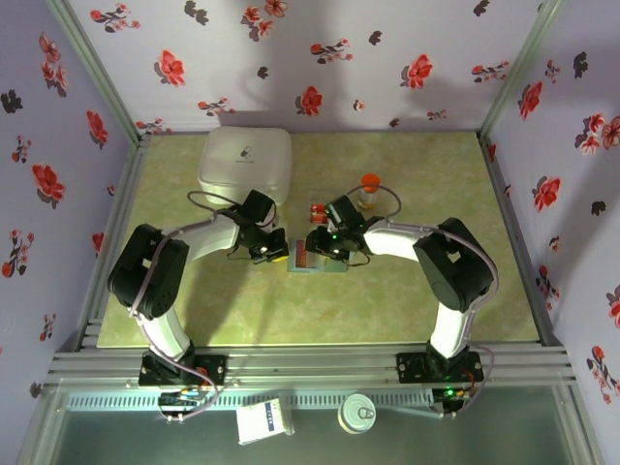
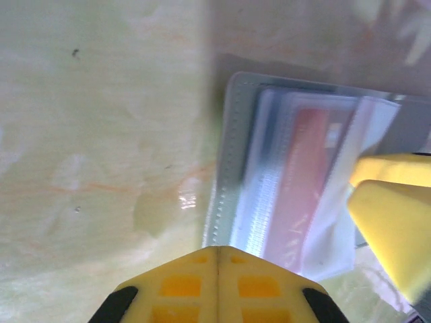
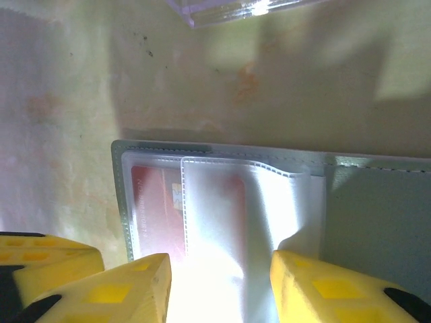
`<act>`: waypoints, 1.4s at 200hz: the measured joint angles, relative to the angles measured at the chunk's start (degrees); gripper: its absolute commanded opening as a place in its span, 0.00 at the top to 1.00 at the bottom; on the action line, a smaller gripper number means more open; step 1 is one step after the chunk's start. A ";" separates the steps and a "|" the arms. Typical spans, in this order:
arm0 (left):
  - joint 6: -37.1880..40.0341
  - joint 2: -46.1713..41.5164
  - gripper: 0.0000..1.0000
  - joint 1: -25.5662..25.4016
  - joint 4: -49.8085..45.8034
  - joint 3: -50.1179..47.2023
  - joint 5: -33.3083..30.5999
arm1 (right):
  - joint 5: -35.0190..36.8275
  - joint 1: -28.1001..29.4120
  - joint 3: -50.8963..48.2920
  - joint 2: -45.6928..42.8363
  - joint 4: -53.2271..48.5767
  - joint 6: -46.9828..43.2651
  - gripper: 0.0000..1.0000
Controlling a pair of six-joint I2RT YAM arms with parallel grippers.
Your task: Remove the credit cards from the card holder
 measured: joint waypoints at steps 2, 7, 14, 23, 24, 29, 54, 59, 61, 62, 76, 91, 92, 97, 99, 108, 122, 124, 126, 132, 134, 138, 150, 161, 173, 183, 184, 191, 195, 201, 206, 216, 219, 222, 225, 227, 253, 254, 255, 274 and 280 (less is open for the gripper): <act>0.00 -0.13 0.96 0.00 0.00 0.11 0.00 | -0.02 -0.04 -0.13 -0.04 0.22 0.11 0.52; -0.04 -0.37 0.94 -0.02 0.00 0.35 0.11 | -0.22 -0.11 -0.46 -0.17 0.72 0.37 0.52; -0.20 -0.63 0.93 -0.02 0.13 0.70 0.39 | -0.46 -0.22 -0.83 -0.33 1.38 0.63 0.51; -0.28 -0.87 0.91 -0.02 0.33 1.09 0.74 | -0.94 -0.37 -1.29 -0.39 2.29 0.96 0.51; -0.33 -0.90 0.91 -0.02 0.35 1.18 0.85 | -1.01 -0.37 -1.33 -0.42 2.38 1.01 0.51; -0.48 -0.92 0.91 -0.09 0.42 1.42 1.09 | -1.18 -0.48 -1.66 -0.46 2.84 1.07 0.51; -1.57 -0.90 0.88 -0.55 1.36 2.03 2.36 | -2.29 -1.01 -3.61 -1.09 5.92 2.40 0.49; -1.79 -0.79 0.87 -0.66 1.70 2.12 2.60 | -2.47 -1.16 -4.00 -1.18 6.49 2.58 0.49; -1.97 -0.72 0.86 -0.70 1.86 2.16 2.67 | -2.58 -1.25 -4.17 -1.22 6.78 2.64 0.49; -2.01 -0.66 0.86 -0.74 1.95 2.21 2.73 | -2.67 -1.27 -4.28 -1.25 6.97 2.78 0.49; -2.97 0.07 0.85 -1.07 3.32 2.34 3.52 | -3.61 -1.77 -5.25 -1.36 8.74 3.54 0.48; -4.07 1.20 0.85 -1.22 4.70 2.34 4.31 | -4.55 -2.38 -6.69 -1.77 11.21 4.52 0.50; -4.15 1.27 0.85 -1.22 4.74 2.34 4.37 | -4.57 -2.43 -6.78 -1.79 11.34 4.52 0.50; -4.55 1.66 0.85 -1.22 5.22 2.34 4.59 | -4.92 -2.62 -7.32 -1.88 12.22 4.98 0.51; -4.68 1.84 0.85 -1.25 5.40 2.34 4.70 | -5.07 -2.73 -7.54 -1.95 12.63 5.03 0.51; -5.09 2.51 0.85 -1.33 5.97 2.34 4.98 | -5.64 -3.13 -8.37 -2.03 14.03 5.60 0.56; -5.62 3.28 0.83 -1.42 6.54 2.34 5.33 | -6.23 -3.61 -9.64 -2.05 16.15 6.67 0.60; -5.64 3.39 0.82 -1.42 6.58 2.34 5.38 | -6.27 -3.65 -9.81 -2.05 16.39 6.84 0.61; -5.70 3.48 0.82 -1.44 6.60 2.36 5.42 | -6.40 -3.72 -9.99 -2.05 16.76 6.84 0.61; -6.03 3.72 0.81 -1.49 6.60 2.40 5.55 | -6.62 -3.87 -10.43 -2.05 17.49 7.08 0.63; -6.14 3.76 0.80 -1.49 6.62 2.43 5.57 | -6.64 -3.89 -10.49 -2.05 17.62 7.13 0.63; -6.23 3.85 0.80 -1.53 6.62 2.43 5.62 | -6.71 -3.98 -10.73 -2.05 18.03 7.41 0.64; -6.51 4.11 0.78 -1.60 6.91 2.45 5.81 | -7.02 -4.09 -11.39 -2.05 19.10 8.02 0.66; -6.82 4.35 0.76 -1.70 7.21 2.47 6.08 | -7.10 -4.13 -11.82 -2.05 19.91 8.35 0.67; -7.13 4.57 0.74 -1.84 7.30 2.64 6.32 | -7.21 -4.24 -12.17 -2.05 20.52 8.50 0.68; -7.43 4.70 0.74 -1.92 7.45 2.86 6.51 | -7.26 -4.24 -12.31 -2.05 20.79 8.55 0.70; -7.45 4.70 0.74 -1.92 7.48 2.89 6.51 | -7.26 -4.24 -12.33 -2.05 20.81 8.55 0.71; -7.61 4.85 0.74 -1.92 7.58 3.13 6.64 | -7.26 -4.24 -12.52 -2.05 21.16 8.55 0.72; -7.67 4.96 0.74 -1.92 7.69 3.23 6.67 | -7.26 -4.26 -12.66 -2.05 21.35 8.66 0.73; -7.76 5.14 0.73 -1.97 7.89 3.45 6.69 | -7.28 -4.35 -12.83 -2.05 21.68 8.81 0.73; -7.78 5.27 0.73 -1.97 8.07 3.56 6.78 | -7.30 -4.35 -12.94 -2.05 21.88 8.96 0.73; -7.80 5.44 0.73 -1.97 8.17 3.74 7.08 | -7.37 -4.35 -13.11 -2.05 22.21 9.20 0.73; -7.80 5.46 0.73 -1.99 8.22 3.78 7.10 | -7.41 -4.35 -13.14 -2.05 22.32 9.20 0.73; -7.82 5.49 0.73 -2.03 8.24 3.82 7.13 | -7.45 -4.35 -13.18 -2.05 22.47 9.29 0.73; -7.82 5.55 0.72 -2.08 8.33 3.87 7.13 | -7.48 -4.35 -13.25 -2.05 22.58 9.40 0.73; -7.85 5.57 0.72 -2.08 8.33 3.93 7.13 | -7.48 -4.35 -13.27 -2.05 22.69 9.42 0.73; -7.96 6.56 0.71 -2.43 8.44 4.94 7.54 | -7.52 -4.35 -13.57 -2.05 23.43 9.64 0.73; -7.96 6.64 0.71 -2.45 8.46 4.98 7.54 | -7.52 -4.35 -13.60 -2.03 23.45 9.64 0.73; -7.98 6.67 0.71 -2.45 8.46 5.03 7.54 | -7.52 -4.35 -13.62 -2.05 23.50 9.66 0.73; -7.98 7.61 0.71 -2.62 8.41 5.44 7.56 | -7.52 -4.35 -13.77 -2.03 23.74 9.90 0.73; -7.96 7.87 0.71 -2.67 8.41 5.46 7.56 | -7.54 -4.35 -13.81 -2.03 23.82 9.97 0.73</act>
